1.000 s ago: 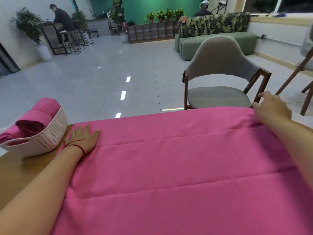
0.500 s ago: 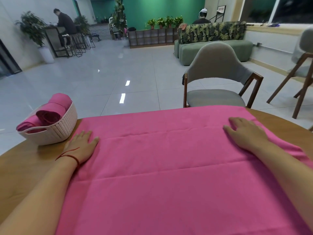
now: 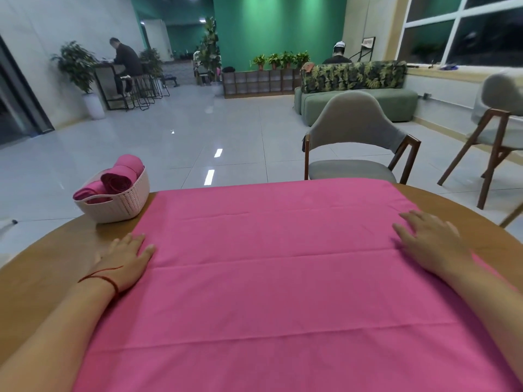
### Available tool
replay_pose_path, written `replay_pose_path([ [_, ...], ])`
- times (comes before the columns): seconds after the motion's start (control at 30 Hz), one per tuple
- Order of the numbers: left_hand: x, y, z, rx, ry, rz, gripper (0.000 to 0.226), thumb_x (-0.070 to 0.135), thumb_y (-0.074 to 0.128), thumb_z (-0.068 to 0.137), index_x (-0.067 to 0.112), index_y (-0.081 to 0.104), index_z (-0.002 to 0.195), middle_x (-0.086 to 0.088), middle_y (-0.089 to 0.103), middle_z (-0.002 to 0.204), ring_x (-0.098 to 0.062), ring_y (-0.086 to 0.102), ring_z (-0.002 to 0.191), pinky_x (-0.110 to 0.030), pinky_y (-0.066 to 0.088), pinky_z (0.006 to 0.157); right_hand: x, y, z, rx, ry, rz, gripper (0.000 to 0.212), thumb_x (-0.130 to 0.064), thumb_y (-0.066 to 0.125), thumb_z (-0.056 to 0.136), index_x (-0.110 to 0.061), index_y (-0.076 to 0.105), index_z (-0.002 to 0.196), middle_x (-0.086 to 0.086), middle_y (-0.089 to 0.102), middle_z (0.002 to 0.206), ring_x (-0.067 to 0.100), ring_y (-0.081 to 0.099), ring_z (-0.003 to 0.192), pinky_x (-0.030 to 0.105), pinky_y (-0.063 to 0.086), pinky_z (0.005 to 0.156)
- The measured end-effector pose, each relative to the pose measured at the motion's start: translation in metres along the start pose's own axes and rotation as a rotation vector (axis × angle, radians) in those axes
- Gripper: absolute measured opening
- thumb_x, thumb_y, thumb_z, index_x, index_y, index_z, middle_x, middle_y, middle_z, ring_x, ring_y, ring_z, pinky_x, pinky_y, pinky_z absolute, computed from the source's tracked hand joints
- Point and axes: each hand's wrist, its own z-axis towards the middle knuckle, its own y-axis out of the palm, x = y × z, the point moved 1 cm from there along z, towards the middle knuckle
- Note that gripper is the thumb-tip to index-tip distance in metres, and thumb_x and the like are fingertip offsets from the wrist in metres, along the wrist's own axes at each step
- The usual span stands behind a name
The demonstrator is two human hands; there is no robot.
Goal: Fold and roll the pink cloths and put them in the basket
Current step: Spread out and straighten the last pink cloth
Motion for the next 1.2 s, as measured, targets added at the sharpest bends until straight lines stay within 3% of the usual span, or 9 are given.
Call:
replay_pose_path([
  [0.23, -0.010, 0.009, -0.063, -0.039, 0.085, -0.060, 0.105, 0.093, 0.005, 0.077, 0.038, 0.024, 0.164, 0.001, 0.017, 0.174, -0.023, 0.015, 0.160, -0.052, 0.014, 0.129, 0.011, 0.000, -0.057, -0.176, -0.072, -0.024, 0.095, -0.094, 0.012, 0.086, -0.043, 0.029, 0.164, -0.009, 0.024, 0.175, 0.023, 0.029, 0.159, 0.056, 0.028, 0.126],
  [0.37, -0.001, 0.010, -0.127, -0.019, 0.128, -0.008, 0.083, 0.079, 0.017, 0.093, 0.036, 0.027, 0.163, 0.001, 0.022, 0.172, -0.023, 0.019, 0.159, -0.051, 0.016, 0.128, 0.006, -0.010, -0.107, -0.199, -0.139, 0.002, 0.091, -0.091, 0.014, 0.089, -0.041, 0.033, 0.163, -0.008, 0.029, 0.173, 0.023, 0.030, 0.158, 0.055, 0.028, 0.127],
  [0.5, 0.029, 0.016, -0.184, 0.025, 0.369, -0.092, 0.078, 0.076, 0.017, 0.093, 0.038, 0.038, 0.158, 0.013, 0.035, 0.166, -0.015, 0.030, 0.155, -0.053, 0.028, 0.124, -0.035, -0.021, -0.161, -0.231, -0.288, 0.035, 0.074, -0.077, 0.021, 0.097, -0.044, 0.036, 0.161, -0.014, 0.030, 0.172, 0.017, 0.028, 0.158, 0.046, 0.023, 0.129],
  [0.7, 0.053, 0.013, -0.230, 0.039, 0.623, -0.225, 0.051, 0.063, 0.034, 0.102, 0.044, 0.052, 0.146, 0.026, 0.047, 0.154, -0.002, 0.039, 0.147, -0.042, 0.034, 0.122, -0.079, -0.025, -0.212, -0.264, -0.428, 0.103, 0.088, -0.093, 0.004, 0.086, -0.053, 0.037, 0.158, -0.028, 0.028, 0.168, 0.006, 0.025, 0.157, 0.040, 0.021, 0.129],
  [0.83, 0.060, 0.006, -0.268, -0.034, 0.715, -0.221, 0.051, 0.075, 0.039, 0.098, 0.057, 0.045, 0.146, 0.038, 0.030, 0.159, 0.006, 0.019, 0.153, -0.040, 0.021, 0.126, -0.097, -0.026, -0.247, -0.268, -0.509, 0.113, 0.068, -0.085, 0.013, 0.095, -0.062, 0.026, 0.158, -0.038, 0.012, 0.168, -0.002, 0.007, 0.159, 0.039, 0.009, 0.131],
  [0.93, 0.070, -0.004, -0.285, -0.140, 0.682, -0.060, 0.074, 0.091, 0.040, 0.085, 0.065, 0.024, 0.152, 0.041, 0.000, 0.164, 0.001, -0.011, 0.157, -0.049, 0.002, 0.128, -0.101, -0.031, -0.261, -0.257, -0.536, 0.075, 0.069, -0.087, 0.007, 0.094, -0.066, 0.011, 0.160, -0.037, 0.001, 0.170, -0.002, -0.002, 0.160, 0.040, 0.004, 0.132],
  [1.0, 0.073, -0.002, -0.291, -0.172, 0.661, 0.056, 0.093, 0.094, 0.047, 0.075, 0.064, 0.012, 0.156, 0.037, -0.010, 0.165, -0.004, -0.020, 0.155, -0.055, -0.001, 0.126, -0.100, -0.031, -0.266, -0.269, -0.558, 0.029, 0.076, -0.095, 0.009, 0.089, -0.066, 0.005, 0.160, -0.033, -0.004, 0.171, 0.001, -0.004, 0.161, 0.044, 0.003, 0.132],
  [1.07, 0.074, 0.003, -0.294, -0.142, 0.653, 0.068, 0.101, 0.083, 0.057, 0.070, 0.061, 0.010, 0.158, 0.033, -0.005, 0.167, -0.009, -0.011, 0.157, -0.061, 0.007, 0.124, -0.099, -0.026, -0.267, -0.267, -0.582, -0.015, 0.086, -0.096, 0.027, 0.086, -0.063, 0.002, 0.162, -0.027, -0.006, 0.174, 0.006, -0.002, 0.162, 0.049, 0.006, 0.132],
  [1.2, 0.072, 0.008, -0.293, -0.006, 0.651, 0.056, 0.107, 0.044, 0.062, 0.056, 0.051, 0.030, 0.157, 0.020, 0.037, 0.163, -0.022, 0.040, 0.150, -0.063, 0.041, 0.110, -0.097, -0.015, -0.264, -0.186, -0.576, -0.051, 0.106, -0.068, 0.064, 0.076, -0.056, 0.008, 0.165, -0.019, 0.017, 0.175, 0.017, 0.027, 0.160, 0.054, 0.031, 0.124],
])
